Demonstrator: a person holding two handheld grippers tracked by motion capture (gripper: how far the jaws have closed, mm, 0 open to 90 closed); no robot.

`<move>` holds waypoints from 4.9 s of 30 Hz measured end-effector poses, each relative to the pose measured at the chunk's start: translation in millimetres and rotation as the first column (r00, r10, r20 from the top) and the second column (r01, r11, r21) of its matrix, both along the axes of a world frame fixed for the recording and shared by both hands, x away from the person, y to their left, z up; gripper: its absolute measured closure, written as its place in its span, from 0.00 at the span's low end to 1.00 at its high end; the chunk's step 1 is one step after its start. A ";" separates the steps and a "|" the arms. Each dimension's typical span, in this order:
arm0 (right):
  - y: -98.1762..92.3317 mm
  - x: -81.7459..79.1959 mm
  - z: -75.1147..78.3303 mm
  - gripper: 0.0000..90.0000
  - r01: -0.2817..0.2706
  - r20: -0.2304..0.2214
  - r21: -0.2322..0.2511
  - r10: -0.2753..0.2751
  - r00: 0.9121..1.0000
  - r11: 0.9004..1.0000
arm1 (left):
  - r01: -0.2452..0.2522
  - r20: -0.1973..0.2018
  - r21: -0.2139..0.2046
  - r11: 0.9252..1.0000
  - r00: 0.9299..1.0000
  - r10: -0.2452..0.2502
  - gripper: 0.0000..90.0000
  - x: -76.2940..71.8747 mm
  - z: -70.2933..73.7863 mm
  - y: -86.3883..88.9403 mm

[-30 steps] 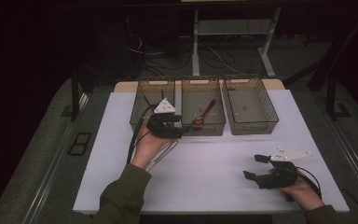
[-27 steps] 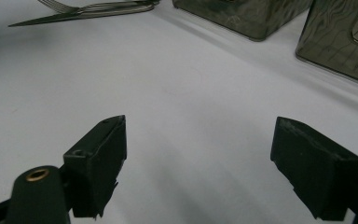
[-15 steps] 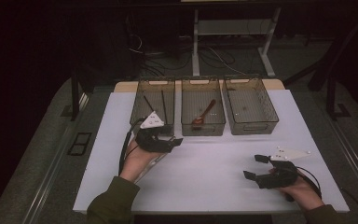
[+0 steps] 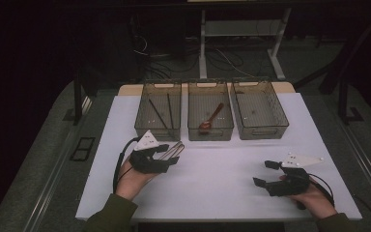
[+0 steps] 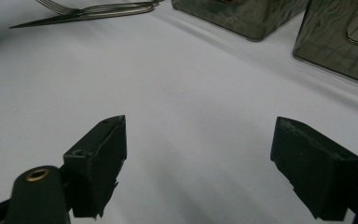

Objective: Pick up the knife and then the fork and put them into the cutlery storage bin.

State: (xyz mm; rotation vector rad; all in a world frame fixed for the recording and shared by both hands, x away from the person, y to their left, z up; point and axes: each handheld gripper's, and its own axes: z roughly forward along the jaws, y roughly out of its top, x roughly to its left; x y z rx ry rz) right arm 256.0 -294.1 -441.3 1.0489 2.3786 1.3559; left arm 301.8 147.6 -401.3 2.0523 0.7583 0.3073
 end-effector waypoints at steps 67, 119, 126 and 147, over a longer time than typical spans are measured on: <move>-2.4 3.5 13.1 0.15 -0.104 -0.031 0.036 0.105 0.994 0.994 | 0.071 -0.124 0.141 0.987 0.991 -0.054 0.88 13.2 -23.5 -8.2; 132.1 37.1 37.5 0.68 -0.662 -0.153 -0.356 0.658 0.738 0.660 | 0.605 -0.109 0.152 0.782 0.796 -0.595 0.88 -10.0 5.2 -128.2; 135.9 38.2 34.7 0.80 -0.681 -0.156 -0.370 0.680 0.716 0.632 | 0.620 -0.112 0.172 0.765 0.784 -0.611 0.88 -10.2 5.9 -130.4; 118.1 44.9 30.1 0.86 -0.661 -0.161 -0.366 0.655 0.738 0.655 | 0.476 -0.021 0.005 0.879 0.879 -0.476 0.61 -3.3 24.8 -82.2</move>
